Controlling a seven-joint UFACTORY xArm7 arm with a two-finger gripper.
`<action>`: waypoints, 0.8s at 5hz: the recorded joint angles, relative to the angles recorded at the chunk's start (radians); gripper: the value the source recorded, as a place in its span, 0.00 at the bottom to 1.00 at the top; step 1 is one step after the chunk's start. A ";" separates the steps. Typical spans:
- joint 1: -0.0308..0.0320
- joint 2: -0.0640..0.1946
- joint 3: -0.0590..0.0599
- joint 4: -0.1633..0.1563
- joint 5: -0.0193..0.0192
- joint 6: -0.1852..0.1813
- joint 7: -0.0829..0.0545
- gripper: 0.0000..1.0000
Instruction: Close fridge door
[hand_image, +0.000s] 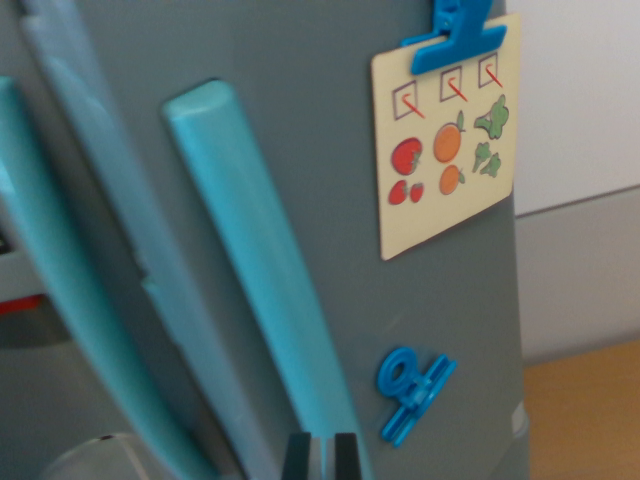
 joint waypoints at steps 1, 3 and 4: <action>0.0000 0.083 -0.005 0.051 0.0000 0.000 0.000 1.00; 0.0000 0.166 -0.005 0.089 0.0000 0.000 0.000 1.00; 0.0000 0.166 -0.005 0.089 0.0000 0.000 0.000 1.00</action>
